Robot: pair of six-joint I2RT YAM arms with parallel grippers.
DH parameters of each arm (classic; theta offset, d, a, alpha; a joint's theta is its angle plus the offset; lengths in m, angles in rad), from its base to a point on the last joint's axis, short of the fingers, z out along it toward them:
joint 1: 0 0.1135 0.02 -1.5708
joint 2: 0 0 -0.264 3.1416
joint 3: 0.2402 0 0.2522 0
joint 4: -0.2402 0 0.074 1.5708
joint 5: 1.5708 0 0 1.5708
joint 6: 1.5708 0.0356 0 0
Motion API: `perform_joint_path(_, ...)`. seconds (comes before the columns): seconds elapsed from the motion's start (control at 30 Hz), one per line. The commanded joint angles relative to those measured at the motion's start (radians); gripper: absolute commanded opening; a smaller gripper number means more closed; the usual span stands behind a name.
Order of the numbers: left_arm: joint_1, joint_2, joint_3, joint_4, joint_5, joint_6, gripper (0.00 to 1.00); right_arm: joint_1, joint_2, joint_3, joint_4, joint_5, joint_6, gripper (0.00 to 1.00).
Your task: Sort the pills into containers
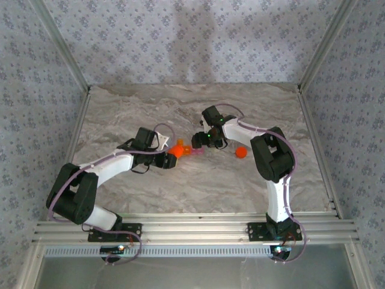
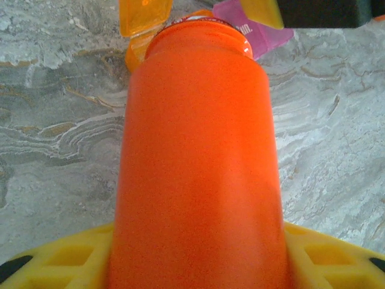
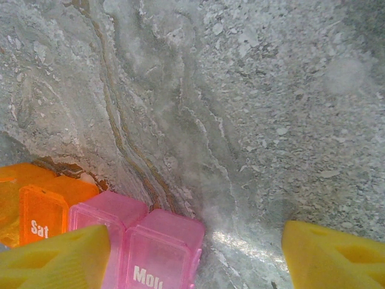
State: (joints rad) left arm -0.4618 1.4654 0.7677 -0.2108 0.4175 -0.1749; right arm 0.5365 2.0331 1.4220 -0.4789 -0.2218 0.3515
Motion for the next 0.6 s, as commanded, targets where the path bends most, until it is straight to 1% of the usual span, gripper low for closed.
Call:
perform_joint_path(0.0, 0.005, 0.023, 0.047, -0.040, -0.006, 0.024, 0.00, -0.003, 0.028, -0.010, 0.002, -0.004, 0.016, 0.77)
perform_joint_path(0.57, 0.005, 0.075, 0.116, -0.133, -0.025, 0.037, 0.00, -0.005, 0.026, -0.011, 0.001, -0.009, 0.016, 0.77)
